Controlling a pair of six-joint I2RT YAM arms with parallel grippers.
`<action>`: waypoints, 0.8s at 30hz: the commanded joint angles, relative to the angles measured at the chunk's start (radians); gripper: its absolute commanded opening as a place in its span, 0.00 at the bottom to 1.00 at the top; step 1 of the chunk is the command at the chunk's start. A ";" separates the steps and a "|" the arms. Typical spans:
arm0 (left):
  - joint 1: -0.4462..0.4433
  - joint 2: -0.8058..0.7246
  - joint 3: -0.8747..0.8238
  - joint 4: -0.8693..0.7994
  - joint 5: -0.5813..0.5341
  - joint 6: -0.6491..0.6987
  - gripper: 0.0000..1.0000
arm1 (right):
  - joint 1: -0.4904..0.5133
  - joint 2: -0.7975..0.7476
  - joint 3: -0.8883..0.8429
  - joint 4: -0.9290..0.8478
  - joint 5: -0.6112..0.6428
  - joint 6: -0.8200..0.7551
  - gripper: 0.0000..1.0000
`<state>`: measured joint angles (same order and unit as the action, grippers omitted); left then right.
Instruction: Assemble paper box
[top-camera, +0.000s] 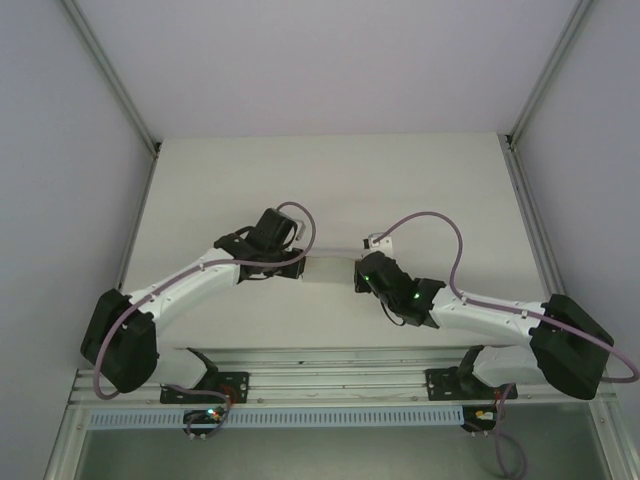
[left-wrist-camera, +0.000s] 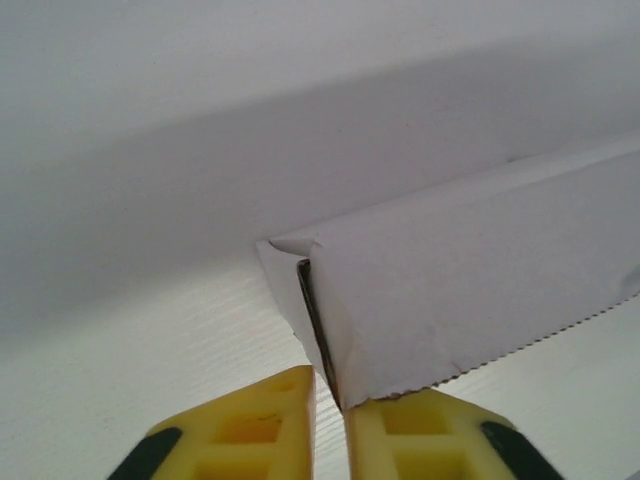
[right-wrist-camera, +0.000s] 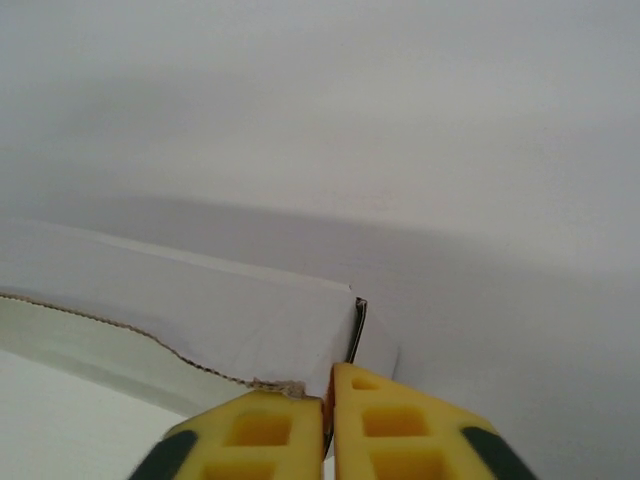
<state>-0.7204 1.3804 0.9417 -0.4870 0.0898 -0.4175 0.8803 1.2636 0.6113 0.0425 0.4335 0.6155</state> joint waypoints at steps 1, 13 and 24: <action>-0.009 -0.025 -0.005 -0.045 -0.004 -0.002 0.32 | 0.008 -0.014 -0.015 -0.110 -0.054 -0.014 0.23; -0.010 -0.116 0.073 -0.112 0.027 0.044 0.76 | 0.005 -0.124 0.058 -0.180 -0.059 -0.043 0.68; 0.087 -0.038 0.131 -0.055 -0.003 0.006 1.00 | -0.096 -0.088 0.147 -0.186 -0.040 -0.023 1.00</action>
<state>-0.6640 1.3018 1.0512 -0.5632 0.0887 -0.3859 0.8112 1.1439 0.7124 -0.1177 0.3882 0.5808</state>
